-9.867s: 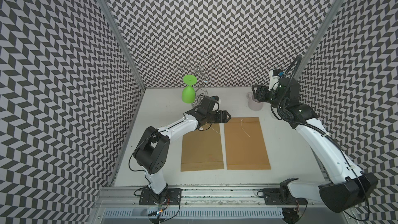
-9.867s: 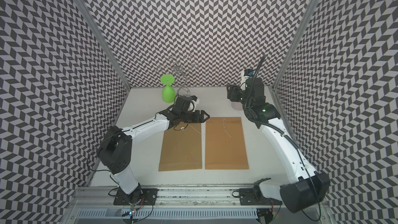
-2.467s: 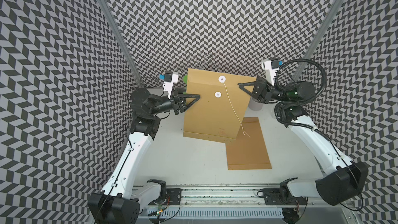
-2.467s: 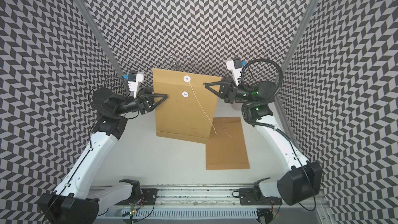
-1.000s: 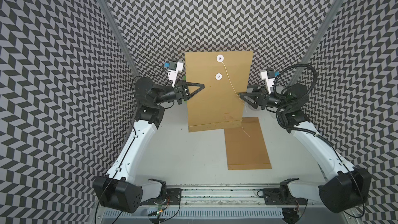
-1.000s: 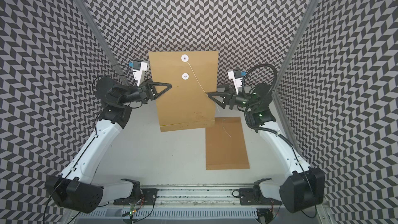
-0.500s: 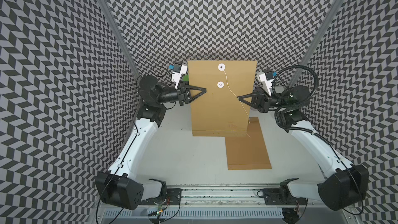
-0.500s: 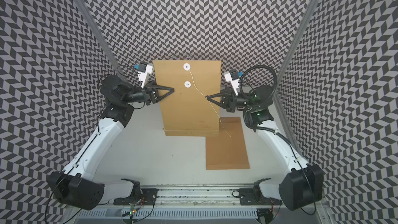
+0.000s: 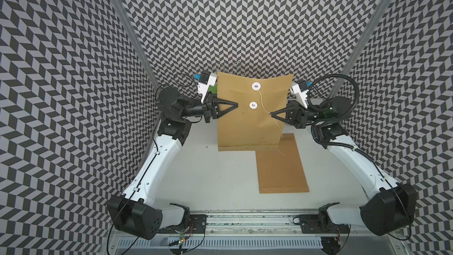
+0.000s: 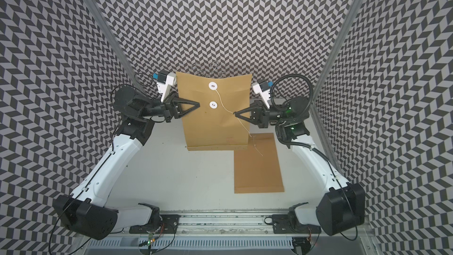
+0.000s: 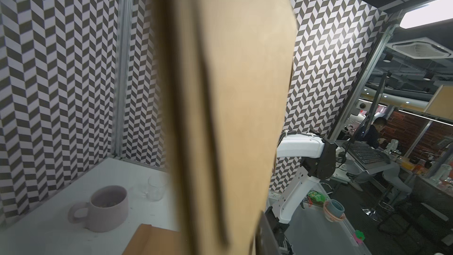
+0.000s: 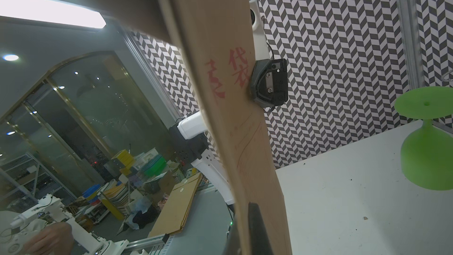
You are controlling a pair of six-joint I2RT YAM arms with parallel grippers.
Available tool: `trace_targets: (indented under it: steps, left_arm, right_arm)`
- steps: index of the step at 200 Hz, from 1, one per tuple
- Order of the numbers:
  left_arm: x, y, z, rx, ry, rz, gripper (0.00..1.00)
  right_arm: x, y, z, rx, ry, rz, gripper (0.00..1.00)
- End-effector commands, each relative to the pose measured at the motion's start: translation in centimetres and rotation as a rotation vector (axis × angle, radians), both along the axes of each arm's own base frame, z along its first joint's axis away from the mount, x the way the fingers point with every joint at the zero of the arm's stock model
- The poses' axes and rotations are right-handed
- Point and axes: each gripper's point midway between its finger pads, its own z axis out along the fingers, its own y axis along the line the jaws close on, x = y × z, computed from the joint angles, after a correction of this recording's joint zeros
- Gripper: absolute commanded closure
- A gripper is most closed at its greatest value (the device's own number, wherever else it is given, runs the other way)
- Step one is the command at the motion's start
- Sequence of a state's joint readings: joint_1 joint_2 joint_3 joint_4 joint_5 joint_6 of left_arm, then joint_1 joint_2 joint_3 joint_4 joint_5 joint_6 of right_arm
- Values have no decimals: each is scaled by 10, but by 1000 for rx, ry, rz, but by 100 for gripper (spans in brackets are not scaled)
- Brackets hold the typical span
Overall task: Close the mouth of the file bag
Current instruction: Adjust the file bag.
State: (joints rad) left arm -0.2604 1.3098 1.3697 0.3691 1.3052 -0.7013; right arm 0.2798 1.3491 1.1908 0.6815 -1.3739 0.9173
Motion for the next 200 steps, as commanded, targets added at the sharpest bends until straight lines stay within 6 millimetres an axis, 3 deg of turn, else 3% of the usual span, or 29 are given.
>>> trace_targets:
  steps: [1,29,54,72,101,126,138,166,200]
  left_arm:
    - [-7,2,9,-3,-40,-14,100]
    - [3,13,12,-23,13,55,100]
    - [21,28,18,-61,105,133,100]
    - [32,37,23,-85,158,175,100]
    - [47,46,21,-106,220,220,100]
    - [47,47,24,-109,206,223,100]
    - [46,47,28,-102,177,230,100]
    - [51,48,32,-80,133,272,100]
    - [58,49,34,-64,76,305,100]
  right_arm:
    - [-7,1,12,13,-45,11,100]
    - [1,-2,11,15,-37,-23,89]
    - [4,-4,9,21,-41,-49,62]
    - [5,-7,5,26,-44,-75,52]
    - [8,-12,-3,29,-46,-135,48]
    - [42,-18,-19,5,-38,-346,44]
    - [54,-25,-18,-21,-81,-473,43]
    - [56,-38,-11,-42,-177,-641,42]
    - [62,-31,-36,-219,-220,-746,46]
